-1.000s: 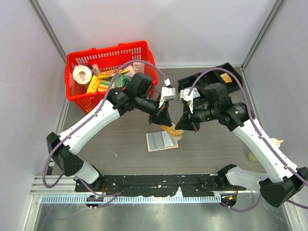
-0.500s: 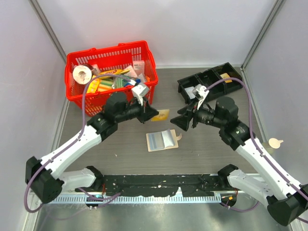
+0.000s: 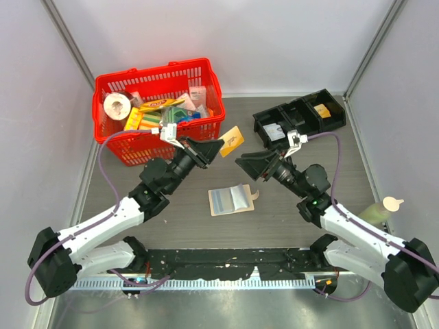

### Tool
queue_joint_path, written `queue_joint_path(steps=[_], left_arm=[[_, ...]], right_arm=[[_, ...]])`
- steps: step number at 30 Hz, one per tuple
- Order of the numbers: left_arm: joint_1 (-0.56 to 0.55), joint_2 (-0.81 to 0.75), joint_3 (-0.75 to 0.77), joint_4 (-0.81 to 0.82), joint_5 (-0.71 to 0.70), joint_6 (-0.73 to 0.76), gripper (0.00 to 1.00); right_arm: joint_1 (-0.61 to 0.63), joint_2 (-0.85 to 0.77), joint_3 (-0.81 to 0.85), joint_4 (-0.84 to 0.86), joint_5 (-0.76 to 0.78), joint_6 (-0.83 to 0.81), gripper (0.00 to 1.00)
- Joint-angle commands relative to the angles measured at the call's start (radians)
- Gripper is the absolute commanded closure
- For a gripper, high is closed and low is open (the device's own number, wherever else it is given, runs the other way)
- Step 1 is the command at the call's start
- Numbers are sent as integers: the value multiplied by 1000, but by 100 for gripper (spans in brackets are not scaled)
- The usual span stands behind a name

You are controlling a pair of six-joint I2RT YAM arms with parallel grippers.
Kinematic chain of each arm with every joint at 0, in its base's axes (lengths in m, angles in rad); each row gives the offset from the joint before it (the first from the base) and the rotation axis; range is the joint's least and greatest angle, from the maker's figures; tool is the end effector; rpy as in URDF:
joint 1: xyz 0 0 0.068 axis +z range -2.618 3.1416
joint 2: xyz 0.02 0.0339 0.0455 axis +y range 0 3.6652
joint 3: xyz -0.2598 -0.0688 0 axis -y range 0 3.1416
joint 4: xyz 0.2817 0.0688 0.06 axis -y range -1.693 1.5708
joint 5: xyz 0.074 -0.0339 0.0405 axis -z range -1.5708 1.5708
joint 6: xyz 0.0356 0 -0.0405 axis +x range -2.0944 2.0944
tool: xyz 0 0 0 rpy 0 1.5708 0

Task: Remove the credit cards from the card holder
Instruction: Place the credit card in the storage box.

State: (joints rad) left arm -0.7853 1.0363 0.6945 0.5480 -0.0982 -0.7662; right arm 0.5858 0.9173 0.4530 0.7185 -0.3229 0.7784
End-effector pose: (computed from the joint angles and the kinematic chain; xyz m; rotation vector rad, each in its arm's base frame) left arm 0.2007 -0.1957 0.3216 -0.0751 1.4760 -1.2197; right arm 0.1980 0.1449 0.2744 -0.1626 1.4552 1.3491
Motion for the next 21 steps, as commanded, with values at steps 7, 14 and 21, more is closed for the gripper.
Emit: queue_joint_path(steps=[7,14,21], left_arm=[[-58,28,-15,273,-115,-140,100],[-77,54,-33,326,-124,-191,100],[-88,64,-38,357,-127,-205,100]], right_arm=[[36,115,39,390,81,105,34],[34,150,87,414,33,108,39],[32,173,102,430,15,119,56]])
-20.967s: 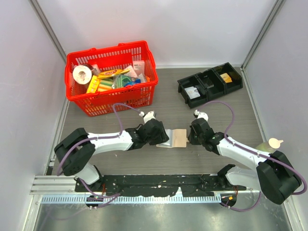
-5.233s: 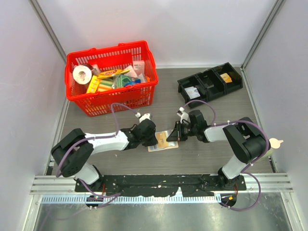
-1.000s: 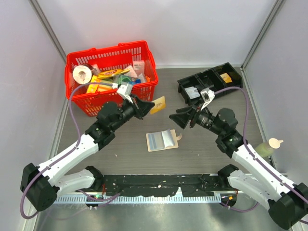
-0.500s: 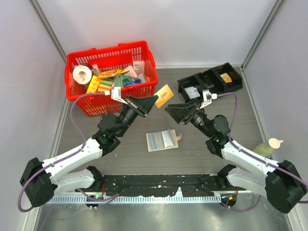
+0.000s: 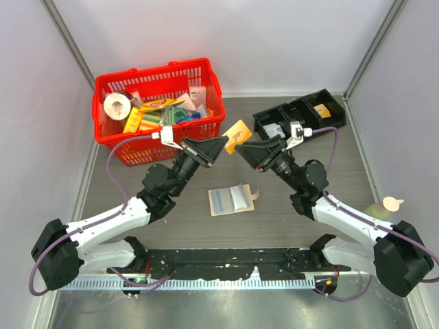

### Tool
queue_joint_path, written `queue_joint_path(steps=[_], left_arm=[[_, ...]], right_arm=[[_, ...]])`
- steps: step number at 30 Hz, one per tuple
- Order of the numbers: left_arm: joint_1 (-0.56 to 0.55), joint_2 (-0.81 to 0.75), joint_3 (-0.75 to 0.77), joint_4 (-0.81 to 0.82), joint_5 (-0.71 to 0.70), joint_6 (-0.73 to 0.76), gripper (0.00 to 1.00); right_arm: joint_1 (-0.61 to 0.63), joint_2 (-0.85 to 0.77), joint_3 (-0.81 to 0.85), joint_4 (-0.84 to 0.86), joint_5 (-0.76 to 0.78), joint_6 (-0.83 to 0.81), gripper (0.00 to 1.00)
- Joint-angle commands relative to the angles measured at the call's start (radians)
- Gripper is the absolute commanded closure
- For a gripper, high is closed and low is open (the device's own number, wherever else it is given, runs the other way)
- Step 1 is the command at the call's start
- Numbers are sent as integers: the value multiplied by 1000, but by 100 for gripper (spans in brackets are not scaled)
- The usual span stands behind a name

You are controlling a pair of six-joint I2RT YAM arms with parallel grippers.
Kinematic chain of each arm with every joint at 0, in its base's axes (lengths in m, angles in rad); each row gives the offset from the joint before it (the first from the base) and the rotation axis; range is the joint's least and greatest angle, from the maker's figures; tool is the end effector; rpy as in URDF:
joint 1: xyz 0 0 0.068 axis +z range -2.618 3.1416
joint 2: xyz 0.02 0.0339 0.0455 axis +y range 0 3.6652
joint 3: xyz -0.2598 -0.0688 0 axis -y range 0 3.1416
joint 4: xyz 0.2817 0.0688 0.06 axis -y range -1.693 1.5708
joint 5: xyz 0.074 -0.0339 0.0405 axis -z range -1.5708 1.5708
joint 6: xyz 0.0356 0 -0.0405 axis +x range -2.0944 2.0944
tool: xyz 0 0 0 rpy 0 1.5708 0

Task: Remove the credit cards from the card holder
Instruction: Place the credit card in the storage box.

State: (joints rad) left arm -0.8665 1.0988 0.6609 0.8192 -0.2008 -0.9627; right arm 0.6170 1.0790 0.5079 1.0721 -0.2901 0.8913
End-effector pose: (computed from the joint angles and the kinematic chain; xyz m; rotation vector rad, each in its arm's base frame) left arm 0.1890 -0.2115 0.3203 -0.2600 1.3101 -1.4662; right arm 0.2075 0.1597 0.2926 -0.1273 1.2127 1.4941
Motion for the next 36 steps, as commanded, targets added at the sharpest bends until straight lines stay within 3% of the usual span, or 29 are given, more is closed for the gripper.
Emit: queue_joint_path(steps=[1,7,9,14,20,22,27,29,36], left_arm=[[-6,1,-4,89,-23,-10,100],[-6,19,-12,116,-9,-33,99],[-6,18,-23,126,-14,-30,91],[24,-37,-46,40,-22,-18,59],[197,-146,-21,-289,125,36,30],[288,-187,5,-441,191,68,23],[507,-238,124,-816,400,224,15],[494,-266,192,-981,321,358,7],[443,-362,241,-1186,161,617,7]], right_arm=[[3,15,50,77,-20,11,58],[3,10,49,68,-18,6,87],[1,4,50,51,-15,3,99],[-34,-22,64,-65,-26,-5,99],[-178,-79,113,-312,-69,-55,99],[-227,-94,164,-479,-57,-128,99],[-417,-48,335,-818,-24,-281,99],[-501,11,406,-900,-35,-319,99],[-801,300,613,-1015,-106,-371,99]])
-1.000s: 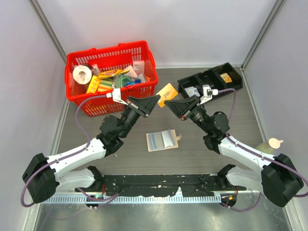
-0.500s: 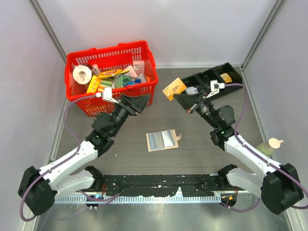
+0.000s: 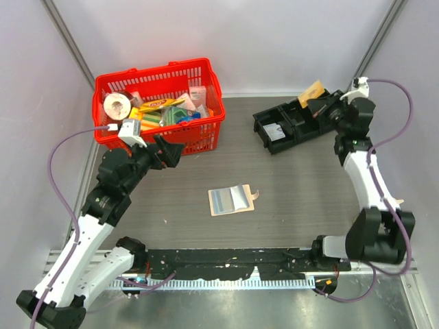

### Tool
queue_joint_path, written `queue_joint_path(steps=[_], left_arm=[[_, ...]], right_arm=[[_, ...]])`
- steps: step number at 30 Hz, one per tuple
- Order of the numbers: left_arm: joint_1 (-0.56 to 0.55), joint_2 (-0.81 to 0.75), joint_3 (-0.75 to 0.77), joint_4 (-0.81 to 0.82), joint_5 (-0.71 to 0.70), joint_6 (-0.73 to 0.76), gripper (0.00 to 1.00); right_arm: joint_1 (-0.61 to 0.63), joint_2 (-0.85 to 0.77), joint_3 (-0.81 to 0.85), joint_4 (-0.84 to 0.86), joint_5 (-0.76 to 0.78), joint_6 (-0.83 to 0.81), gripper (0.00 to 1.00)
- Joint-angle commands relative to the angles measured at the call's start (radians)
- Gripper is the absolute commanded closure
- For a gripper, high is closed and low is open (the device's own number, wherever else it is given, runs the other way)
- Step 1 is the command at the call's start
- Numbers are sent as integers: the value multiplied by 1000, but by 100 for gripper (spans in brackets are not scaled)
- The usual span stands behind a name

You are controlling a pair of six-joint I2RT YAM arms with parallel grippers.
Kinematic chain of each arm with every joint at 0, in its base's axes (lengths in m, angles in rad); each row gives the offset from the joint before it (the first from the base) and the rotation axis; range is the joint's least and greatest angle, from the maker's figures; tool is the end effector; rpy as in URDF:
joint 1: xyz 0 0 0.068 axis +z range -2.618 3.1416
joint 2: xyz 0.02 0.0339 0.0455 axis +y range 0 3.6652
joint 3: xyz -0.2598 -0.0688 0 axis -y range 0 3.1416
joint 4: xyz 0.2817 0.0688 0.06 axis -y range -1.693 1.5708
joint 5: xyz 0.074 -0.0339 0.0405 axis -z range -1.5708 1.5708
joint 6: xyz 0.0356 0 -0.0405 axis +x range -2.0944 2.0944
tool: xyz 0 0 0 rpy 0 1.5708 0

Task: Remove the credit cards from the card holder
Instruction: Place the credit card in the storage box.

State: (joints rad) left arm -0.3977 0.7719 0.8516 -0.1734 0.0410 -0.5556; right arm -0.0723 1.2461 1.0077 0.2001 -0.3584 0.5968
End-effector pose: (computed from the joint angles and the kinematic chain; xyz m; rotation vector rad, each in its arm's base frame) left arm 0.2013 -0.0861 0.3667 -0.1037 1.7173 -0.7499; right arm 0.3323 -0.0115 0.3474 0.2662 1.6294 0.6904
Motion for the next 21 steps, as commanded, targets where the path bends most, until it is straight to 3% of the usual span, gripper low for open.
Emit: queue_joint_path(steps=[1,6,12,21], left_arm=[[-39,-42,58,-221,-99,233,7],[-87,-65,32,-238,-219,324,8],[-87,-65,-11,-233,-230,327,9],[-86,-45,-29,-229,-248,339,12]], right_arm=[[-132,200,171,-177,-36,-100,99],[-227,413,339,-226,-16,-130,99],[-265,703,596,-321,10,-183,99],[-268,940,781,-317,-42,-177,99]])
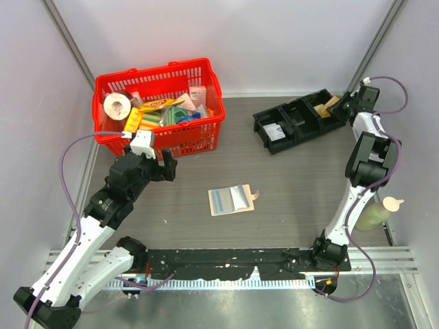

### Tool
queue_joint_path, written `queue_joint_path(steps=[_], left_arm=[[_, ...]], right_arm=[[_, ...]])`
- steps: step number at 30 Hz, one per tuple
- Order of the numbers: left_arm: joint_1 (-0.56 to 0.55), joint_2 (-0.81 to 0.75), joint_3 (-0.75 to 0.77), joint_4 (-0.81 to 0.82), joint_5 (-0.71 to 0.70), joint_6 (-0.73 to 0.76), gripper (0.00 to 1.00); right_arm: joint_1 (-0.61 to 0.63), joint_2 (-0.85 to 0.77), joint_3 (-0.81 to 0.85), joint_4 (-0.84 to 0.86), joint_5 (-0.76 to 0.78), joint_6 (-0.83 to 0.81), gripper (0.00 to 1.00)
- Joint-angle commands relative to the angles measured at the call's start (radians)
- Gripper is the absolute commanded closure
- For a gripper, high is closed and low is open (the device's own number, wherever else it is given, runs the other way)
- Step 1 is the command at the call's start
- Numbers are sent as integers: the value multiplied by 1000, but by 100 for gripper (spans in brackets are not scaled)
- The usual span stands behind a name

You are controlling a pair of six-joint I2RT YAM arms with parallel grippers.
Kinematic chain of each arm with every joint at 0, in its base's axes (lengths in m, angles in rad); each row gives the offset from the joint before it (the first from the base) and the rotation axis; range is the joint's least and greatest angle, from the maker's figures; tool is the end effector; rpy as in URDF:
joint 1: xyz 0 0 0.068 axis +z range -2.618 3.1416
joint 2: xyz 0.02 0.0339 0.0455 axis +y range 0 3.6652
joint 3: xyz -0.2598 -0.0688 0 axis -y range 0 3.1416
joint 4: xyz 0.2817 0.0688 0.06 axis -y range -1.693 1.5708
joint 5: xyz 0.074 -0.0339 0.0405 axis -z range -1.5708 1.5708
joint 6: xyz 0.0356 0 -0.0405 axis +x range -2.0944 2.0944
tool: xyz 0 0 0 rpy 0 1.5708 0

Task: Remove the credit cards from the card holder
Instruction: Place the credit card in the storage box.

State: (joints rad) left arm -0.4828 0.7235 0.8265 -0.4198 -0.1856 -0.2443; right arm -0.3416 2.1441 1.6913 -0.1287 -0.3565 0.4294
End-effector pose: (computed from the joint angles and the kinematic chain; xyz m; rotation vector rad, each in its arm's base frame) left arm 0.1827 -0.0884 0.3402 0.0983 1.8922 -0.3226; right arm 0.5037 -0.1659 0.2035 0.6098 2.0536 0.4342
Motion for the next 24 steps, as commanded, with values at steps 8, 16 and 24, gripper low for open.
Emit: queue_joint_path(steps=[8,16,24], left_arm=[[-2,7,-10,26,-23,31,13],[0,-4,-13,26,-26,31,13],[0,-12,-15,27,-22,28,13]], right_arm=[[10,77,44,176,-128,126,99],[21,79,28,161,-44,140,76],[19,10,-13,74,103,106,44]])
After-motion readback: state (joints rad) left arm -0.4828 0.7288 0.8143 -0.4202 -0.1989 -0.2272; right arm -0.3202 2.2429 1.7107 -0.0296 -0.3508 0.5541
